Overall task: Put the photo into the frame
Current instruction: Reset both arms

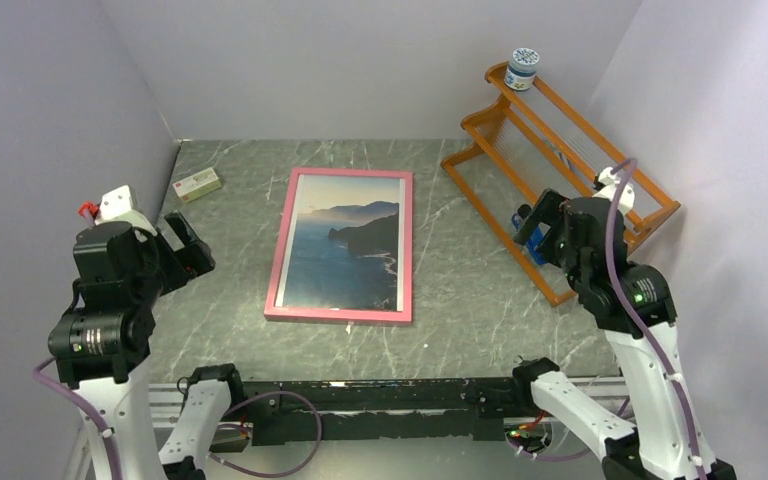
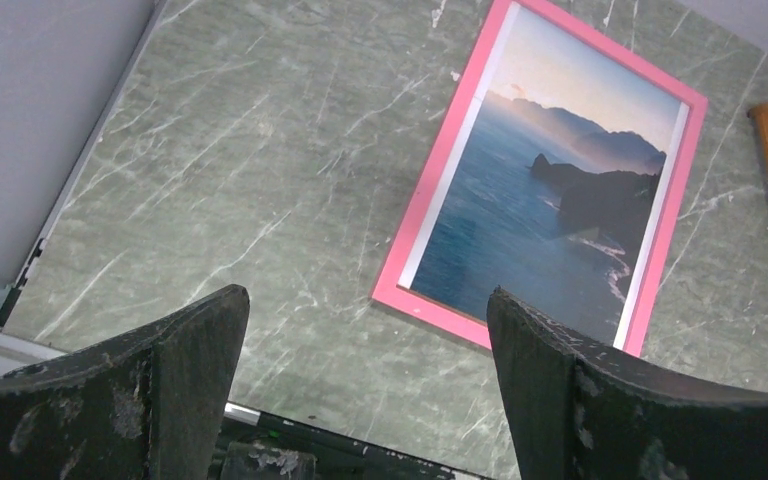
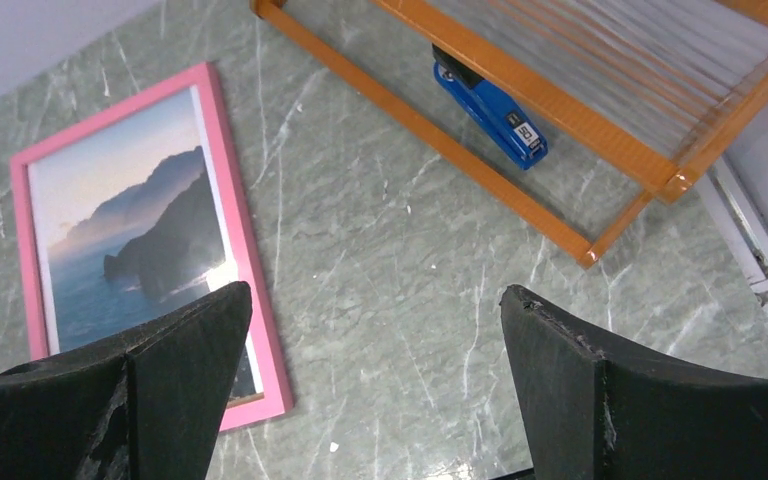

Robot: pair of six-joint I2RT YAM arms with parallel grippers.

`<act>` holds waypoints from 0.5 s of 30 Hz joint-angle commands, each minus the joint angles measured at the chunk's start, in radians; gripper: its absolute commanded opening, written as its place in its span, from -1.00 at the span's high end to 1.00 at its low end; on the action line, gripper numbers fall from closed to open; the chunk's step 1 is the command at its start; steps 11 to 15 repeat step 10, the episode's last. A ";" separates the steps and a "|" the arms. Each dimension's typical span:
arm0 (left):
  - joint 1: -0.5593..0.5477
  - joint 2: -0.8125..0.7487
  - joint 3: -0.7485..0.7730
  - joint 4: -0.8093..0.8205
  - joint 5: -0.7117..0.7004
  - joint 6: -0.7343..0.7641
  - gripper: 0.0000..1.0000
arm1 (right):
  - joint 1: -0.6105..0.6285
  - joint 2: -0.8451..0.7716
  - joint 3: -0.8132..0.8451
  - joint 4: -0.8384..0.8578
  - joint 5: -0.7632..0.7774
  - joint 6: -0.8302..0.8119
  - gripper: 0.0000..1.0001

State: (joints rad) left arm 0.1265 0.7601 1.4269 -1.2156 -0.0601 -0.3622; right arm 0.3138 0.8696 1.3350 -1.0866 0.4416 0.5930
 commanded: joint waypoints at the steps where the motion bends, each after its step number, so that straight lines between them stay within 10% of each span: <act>1: -0.002 -0.014 0.023 -0.067 -0.030 -0.016 -0.89 | 0.001 -0.019 0.018 0.019 0.022 -0.044 -0.98; 15: -0.002 -0.026 0.001 -0.065 -0.013 -0.008 -0.89 | 0.000 -0.010 -0.029 0.022 0.050 -0.027 -0.98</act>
